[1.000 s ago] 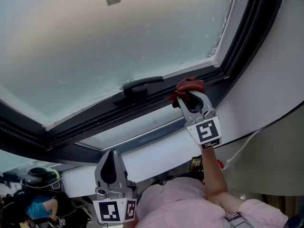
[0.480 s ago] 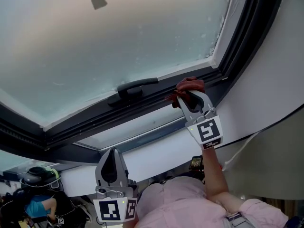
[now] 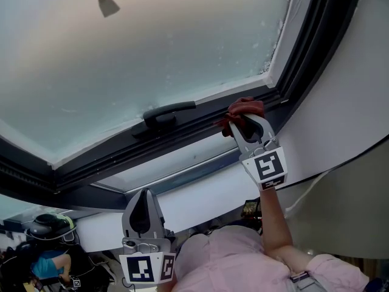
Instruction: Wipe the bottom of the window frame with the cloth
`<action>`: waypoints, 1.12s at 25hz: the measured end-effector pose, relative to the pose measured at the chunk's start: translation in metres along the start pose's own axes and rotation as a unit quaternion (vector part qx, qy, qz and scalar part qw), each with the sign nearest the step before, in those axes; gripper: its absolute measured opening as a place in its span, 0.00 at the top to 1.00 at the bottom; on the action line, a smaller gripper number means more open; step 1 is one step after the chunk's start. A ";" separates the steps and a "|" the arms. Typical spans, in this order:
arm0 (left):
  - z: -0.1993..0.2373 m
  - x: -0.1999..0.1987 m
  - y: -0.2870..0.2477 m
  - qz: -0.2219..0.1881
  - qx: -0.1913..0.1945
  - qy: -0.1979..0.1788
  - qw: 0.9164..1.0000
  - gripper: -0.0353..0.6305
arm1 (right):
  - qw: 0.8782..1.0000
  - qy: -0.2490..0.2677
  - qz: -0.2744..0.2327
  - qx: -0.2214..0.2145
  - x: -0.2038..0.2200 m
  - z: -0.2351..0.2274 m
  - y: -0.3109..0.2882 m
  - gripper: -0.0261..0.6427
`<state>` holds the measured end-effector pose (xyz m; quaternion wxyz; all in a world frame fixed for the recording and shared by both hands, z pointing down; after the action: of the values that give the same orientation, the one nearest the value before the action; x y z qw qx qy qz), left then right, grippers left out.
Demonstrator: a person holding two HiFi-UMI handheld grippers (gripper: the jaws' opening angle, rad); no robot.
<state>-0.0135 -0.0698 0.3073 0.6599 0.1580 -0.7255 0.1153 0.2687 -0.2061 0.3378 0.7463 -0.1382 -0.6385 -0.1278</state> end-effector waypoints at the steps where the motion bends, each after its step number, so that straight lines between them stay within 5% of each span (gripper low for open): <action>1: -0.001 0.000 -0.001 0.000 0.000 0.000 1.000 0.96 | 1.000 -0.001 0.000 0.001 0.000 -0.002 0.000 0.84; 28: -0.034 0.003 -0.020 -0.002 -0.010 0.000 1.000 0.96 | 1.000 -0.015 -0.019 0.004 0.009 -0.047 0.010 0.84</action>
<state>0.0253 -0.0754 0.3129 0.6615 0.1524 -0.7266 0.1065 0.3166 -0.2145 0.3390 0.7347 -0.1253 -0.6524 -0.1374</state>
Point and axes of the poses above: the fingertips, and each gripper's own axes: y backward along the fingers, z to its left, x out of its underside, the point moved 7 cm from there along y, backward along the fingers, and after that the axes turned 11 degrees about -y, right-handed, at the moved point
